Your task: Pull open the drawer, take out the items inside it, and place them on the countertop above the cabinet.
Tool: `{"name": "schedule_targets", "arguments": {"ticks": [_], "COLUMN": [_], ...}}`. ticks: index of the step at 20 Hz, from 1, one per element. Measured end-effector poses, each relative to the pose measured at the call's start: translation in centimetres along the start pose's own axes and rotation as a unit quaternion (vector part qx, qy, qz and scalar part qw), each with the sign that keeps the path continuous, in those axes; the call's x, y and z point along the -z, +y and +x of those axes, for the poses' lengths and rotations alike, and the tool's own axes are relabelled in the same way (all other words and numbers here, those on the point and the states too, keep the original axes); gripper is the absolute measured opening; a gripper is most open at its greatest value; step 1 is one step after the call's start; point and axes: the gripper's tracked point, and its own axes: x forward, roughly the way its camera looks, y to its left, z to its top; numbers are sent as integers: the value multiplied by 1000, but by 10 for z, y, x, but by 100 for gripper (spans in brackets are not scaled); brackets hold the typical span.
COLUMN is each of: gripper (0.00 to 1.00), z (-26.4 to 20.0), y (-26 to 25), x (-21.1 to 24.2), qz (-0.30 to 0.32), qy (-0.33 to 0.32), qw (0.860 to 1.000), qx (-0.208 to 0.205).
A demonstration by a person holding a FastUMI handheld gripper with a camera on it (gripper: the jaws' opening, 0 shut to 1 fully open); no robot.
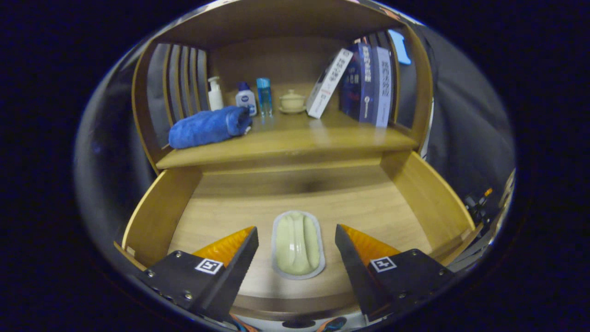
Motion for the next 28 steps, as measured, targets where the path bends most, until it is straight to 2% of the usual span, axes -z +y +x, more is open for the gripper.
{"name": "schedule_targets", "arguments": {"ticks": [2, 3, 4, 8, 11, 13, 15, 21, 25, 28], "gripper": [96, 83, 80, 80, 31, 32, 12, 13, 12, 12], "z": [7, 8, 11, 21, 28, 34, 28, 0, -38, -73], "y": [3, 2, 0, 0, 6, 7, 8, 11, 9, 7], "x": [5, 5, 2, 3, 17, 20, 15, -23, -75, -126], "qz": [1, -2, -7, -18, -16, -7, 15, 65, 73, 70], "qy": [27, 34, 38, 82, 110, 101, 90, 2, -89, -168], "qw": [1000, 999, 999, 996, 994, 995, 996, 998, 993, 983], "qx": [-3, -2, 5, 12, 7, 6, 2, -23, -35, -39]}}
